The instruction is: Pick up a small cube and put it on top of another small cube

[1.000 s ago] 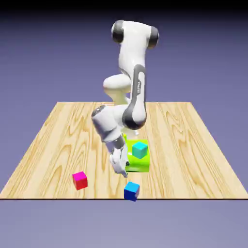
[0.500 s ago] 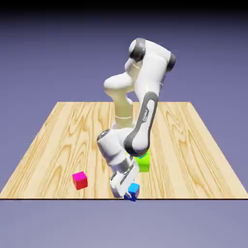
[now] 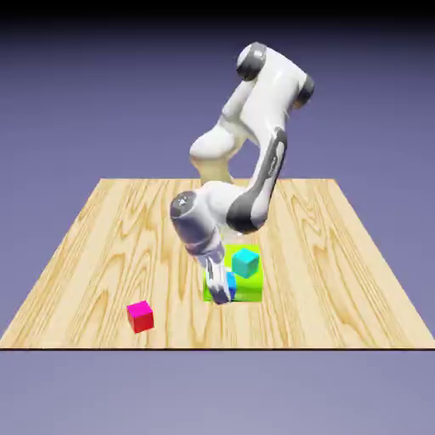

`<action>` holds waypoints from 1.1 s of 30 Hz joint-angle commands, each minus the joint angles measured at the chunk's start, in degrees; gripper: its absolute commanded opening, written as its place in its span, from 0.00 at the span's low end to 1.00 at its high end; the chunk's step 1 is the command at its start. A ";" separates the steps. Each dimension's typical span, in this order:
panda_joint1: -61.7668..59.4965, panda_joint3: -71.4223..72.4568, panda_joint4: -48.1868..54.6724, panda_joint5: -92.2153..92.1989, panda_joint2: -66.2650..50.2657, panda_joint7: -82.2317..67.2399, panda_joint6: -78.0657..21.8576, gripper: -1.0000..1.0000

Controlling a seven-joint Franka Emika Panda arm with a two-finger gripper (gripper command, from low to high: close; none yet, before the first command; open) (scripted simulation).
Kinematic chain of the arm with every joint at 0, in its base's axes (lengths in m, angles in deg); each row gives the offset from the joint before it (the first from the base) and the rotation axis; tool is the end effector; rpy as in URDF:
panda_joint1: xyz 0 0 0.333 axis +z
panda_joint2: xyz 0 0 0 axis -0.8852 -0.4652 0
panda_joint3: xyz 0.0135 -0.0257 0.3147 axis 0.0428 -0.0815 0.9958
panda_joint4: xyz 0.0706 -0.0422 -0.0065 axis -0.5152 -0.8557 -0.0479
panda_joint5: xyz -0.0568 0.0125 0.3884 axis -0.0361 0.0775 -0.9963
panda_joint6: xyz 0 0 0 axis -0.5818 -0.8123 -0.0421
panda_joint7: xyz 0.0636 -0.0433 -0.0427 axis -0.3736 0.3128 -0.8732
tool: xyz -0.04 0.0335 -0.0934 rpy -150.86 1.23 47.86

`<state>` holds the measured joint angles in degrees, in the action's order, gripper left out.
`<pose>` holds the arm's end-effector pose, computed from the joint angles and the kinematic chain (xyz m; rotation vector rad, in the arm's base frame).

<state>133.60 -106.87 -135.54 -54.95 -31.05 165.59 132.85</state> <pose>0.4506 -0.0160 0.2207 1.3830 -2.5739 -0.5840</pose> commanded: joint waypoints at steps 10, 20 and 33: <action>14.93 -20.77 -6.97 9.54 -6.98 -9.25 -14.21 0.00; 26.38 -41.53 -20.59 1.92 -17.06 -19.78 -23.36 0.00; 30.83 -41.36 -31.42 -13.36 -19.87 -23.48 -17.55 1.00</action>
<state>164.43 -148.23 -166.96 -68.31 -50.92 142.12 115.30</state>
